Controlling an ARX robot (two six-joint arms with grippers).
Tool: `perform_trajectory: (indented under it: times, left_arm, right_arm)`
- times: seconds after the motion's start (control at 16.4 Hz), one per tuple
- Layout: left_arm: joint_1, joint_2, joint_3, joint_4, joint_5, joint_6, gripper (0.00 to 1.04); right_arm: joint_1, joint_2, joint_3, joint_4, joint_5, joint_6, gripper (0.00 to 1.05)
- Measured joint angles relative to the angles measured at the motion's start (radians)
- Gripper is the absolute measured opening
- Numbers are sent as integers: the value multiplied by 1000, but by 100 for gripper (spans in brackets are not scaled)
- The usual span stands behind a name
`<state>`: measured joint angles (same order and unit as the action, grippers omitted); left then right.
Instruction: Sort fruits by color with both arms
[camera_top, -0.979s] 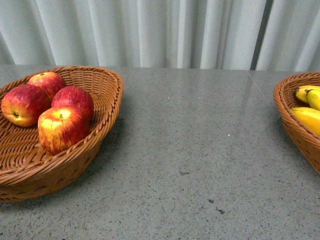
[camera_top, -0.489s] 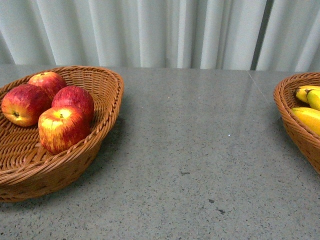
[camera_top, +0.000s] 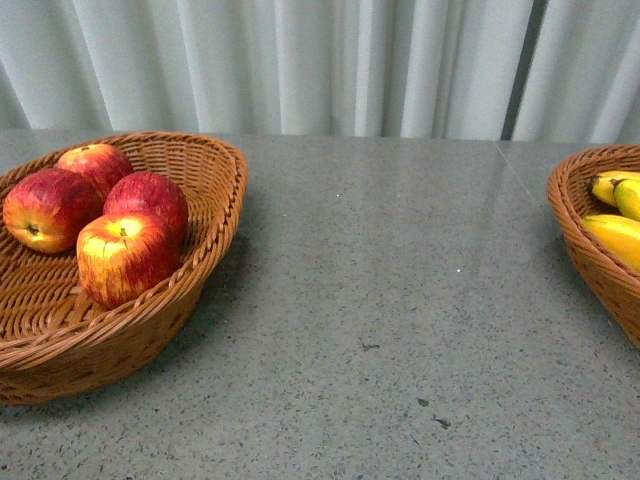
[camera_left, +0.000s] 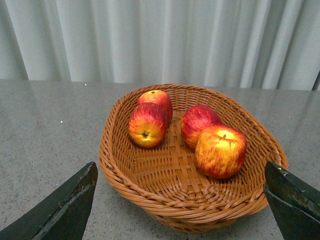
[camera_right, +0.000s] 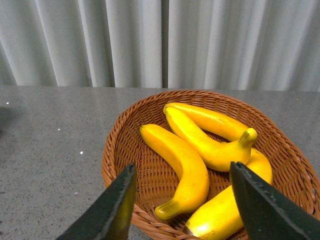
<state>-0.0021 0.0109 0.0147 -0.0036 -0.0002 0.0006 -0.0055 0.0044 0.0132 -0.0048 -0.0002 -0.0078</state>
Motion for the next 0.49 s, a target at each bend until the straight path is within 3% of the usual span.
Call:
perform_trajectory:
  times: [0.24, 0.49]
  left_arm:
    - [0, 0, 0, 0, 0, 0, 98]
    - [0, 0, 0, 0, 0, 0, 98]
  right_arm:
    - [0, 0, 0, 0, 0, 1, 100]
    - [0, 0, 0, 0, 0, 0, 98]
